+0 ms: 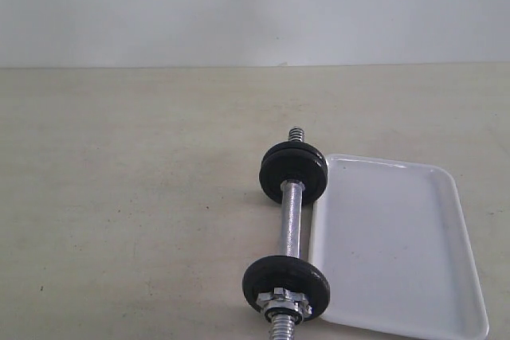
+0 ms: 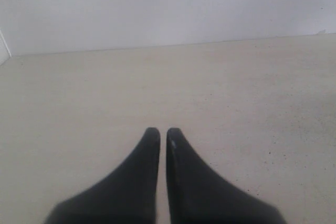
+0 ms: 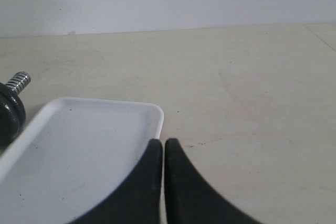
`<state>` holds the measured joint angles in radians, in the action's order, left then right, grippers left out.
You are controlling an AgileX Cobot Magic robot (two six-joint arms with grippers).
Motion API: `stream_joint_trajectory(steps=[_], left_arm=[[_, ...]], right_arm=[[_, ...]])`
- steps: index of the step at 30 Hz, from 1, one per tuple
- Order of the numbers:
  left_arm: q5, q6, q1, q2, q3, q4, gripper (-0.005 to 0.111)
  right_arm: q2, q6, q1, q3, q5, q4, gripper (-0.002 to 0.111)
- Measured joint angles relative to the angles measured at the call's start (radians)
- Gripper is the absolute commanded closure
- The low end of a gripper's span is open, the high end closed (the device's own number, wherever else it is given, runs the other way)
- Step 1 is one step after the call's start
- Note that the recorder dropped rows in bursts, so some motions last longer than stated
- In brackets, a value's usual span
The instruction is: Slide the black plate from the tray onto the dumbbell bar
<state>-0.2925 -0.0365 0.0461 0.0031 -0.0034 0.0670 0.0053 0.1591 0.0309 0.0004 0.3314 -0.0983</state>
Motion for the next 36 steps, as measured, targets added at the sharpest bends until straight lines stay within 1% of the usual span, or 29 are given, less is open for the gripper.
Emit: stream_joint_trajectory(steps=[36], left_arm=[[0.0,-0.013,0.0,0.0,0.0,0.0,0.102]], right_arm=[[0.0,0.0,0.0,0.0,0.0,0.0,0.109]])
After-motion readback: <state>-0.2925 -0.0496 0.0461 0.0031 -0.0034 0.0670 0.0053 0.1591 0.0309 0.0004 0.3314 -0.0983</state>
